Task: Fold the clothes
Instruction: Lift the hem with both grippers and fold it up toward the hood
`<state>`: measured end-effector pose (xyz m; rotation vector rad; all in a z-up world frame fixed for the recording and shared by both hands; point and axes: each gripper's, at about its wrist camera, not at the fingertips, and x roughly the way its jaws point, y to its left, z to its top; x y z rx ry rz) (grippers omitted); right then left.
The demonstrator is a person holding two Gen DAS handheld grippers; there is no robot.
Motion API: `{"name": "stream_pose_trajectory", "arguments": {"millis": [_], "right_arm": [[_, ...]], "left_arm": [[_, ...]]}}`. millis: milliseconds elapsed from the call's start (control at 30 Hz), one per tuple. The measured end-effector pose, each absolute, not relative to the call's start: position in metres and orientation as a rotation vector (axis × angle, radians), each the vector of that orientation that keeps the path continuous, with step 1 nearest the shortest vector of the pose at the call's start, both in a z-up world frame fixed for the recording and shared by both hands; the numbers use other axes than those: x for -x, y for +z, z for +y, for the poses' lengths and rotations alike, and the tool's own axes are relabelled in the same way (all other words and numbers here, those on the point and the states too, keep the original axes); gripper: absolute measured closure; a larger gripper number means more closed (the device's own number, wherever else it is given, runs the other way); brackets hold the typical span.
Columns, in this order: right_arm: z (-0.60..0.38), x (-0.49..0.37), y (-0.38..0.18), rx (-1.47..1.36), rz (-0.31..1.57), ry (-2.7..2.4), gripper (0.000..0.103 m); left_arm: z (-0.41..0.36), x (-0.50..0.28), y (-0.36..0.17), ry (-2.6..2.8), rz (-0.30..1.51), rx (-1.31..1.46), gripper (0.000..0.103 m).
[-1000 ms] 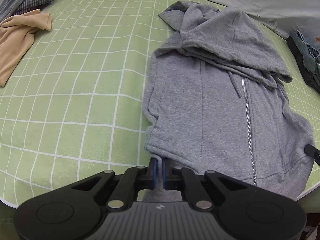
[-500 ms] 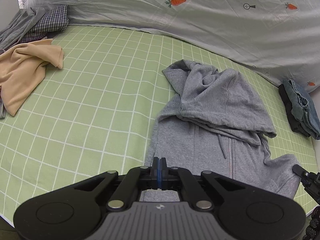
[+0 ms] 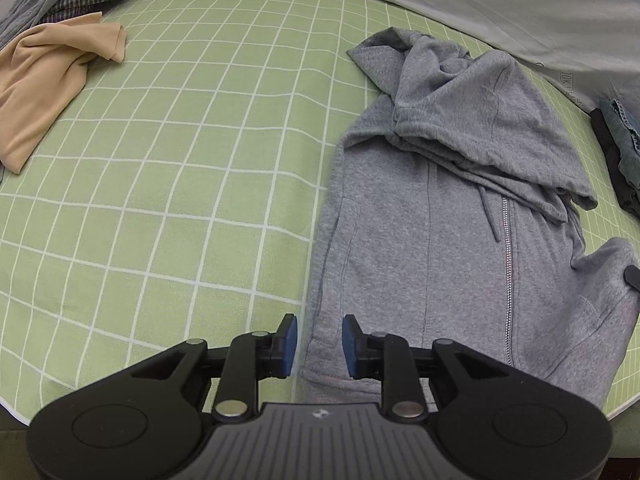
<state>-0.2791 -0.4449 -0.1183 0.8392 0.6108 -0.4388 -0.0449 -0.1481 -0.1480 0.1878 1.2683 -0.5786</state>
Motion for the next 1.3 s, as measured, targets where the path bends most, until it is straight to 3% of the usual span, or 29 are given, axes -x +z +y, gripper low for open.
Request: {"name": "stream_pose_trajectory", "arguments": {"millis": [233,633,667,700,733,1300], "right_arm": [[-0.442,0.301,-0.128,-0.886,0.626,-0.489,0.088],[-0.437,0.314,-0.135,-0.916,0.632,-0.512,0.088],[-0.437,0.315,-0.135,-0.921,0.63,-0.513,0.088],[-0.437,0.315,-0.136,-0.924,0.628,-0.513,0.088],[-0.437,0.315,-0.136,-0.927,0.626,-0.513,0.088],[-0.452,0.304,-0.122,-0.969,0.535,-0.48,0.088]], "left_arm": [[-0.14,0.059,-0.169,-0.587,1.347,-0.202,0.057],[-0.139,0.075,-0.184,-0.642,1.395,-0.221,0.055],[-0.139,0.074,-0.185,-0.641,1.399,-0.216,0.057],[-0.139,0.074,-0.185,-0.64,1.403,-0.21,0.069],[-0.138,0.073,-0.186,-0.638,1.408,-0.203,0.093],[-0.142,0.038,-0.121,-0.694,1.285,0.115,0.1]]}}
